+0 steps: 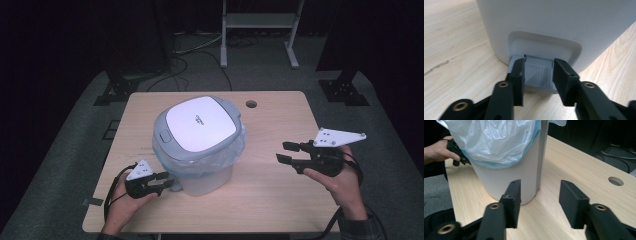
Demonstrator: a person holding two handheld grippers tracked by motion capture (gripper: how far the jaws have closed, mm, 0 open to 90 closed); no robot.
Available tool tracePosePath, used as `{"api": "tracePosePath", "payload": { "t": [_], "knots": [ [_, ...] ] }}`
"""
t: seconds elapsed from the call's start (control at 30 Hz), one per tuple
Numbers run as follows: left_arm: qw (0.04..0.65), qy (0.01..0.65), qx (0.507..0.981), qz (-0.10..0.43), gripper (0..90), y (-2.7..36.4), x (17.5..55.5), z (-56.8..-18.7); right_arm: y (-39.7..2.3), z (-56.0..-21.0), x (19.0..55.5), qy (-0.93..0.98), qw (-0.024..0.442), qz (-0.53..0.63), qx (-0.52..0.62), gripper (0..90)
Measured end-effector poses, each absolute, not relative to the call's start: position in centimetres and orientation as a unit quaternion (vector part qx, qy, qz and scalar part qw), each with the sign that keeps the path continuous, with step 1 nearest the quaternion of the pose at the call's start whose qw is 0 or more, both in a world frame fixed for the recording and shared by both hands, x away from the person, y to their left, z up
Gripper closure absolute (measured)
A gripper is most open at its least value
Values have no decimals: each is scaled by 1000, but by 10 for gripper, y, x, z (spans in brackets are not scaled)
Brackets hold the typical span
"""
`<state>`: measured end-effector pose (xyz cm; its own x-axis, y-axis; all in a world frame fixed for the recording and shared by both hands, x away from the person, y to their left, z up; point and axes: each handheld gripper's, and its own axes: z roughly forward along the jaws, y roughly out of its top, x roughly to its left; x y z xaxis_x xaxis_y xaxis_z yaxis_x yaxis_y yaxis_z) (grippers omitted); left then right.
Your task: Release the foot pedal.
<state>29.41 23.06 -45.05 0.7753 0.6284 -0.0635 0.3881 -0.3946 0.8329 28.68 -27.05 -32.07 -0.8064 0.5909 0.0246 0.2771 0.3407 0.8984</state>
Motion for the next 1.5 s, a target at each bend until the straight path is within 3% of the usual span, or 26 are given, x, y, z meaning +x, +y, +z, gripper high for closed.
{"api": "tracePosePath", "payload": {
  "t": [0.17, 0.5, 1.0, 1.5],
  "knots": [
    [469, 315, 815, 130, 457, 236, 293, -443, -270, -330, 290, 803, 158, 504, 277, 409],
    [479, 300, 812, 141, 324, 243, 291, -434, -276, -351, 291, 805, 178, 482, 297, 244],
    [450, 331, 811, 172, 70, 251, 290, -437, -298, -396, 288, 799, 182, 455, 347, 190],
    [393, 359, 830, 169, 67, 269, 289, -459, -320, -442, 280, 806, 182, 408, 387, 170]
  ]
}}
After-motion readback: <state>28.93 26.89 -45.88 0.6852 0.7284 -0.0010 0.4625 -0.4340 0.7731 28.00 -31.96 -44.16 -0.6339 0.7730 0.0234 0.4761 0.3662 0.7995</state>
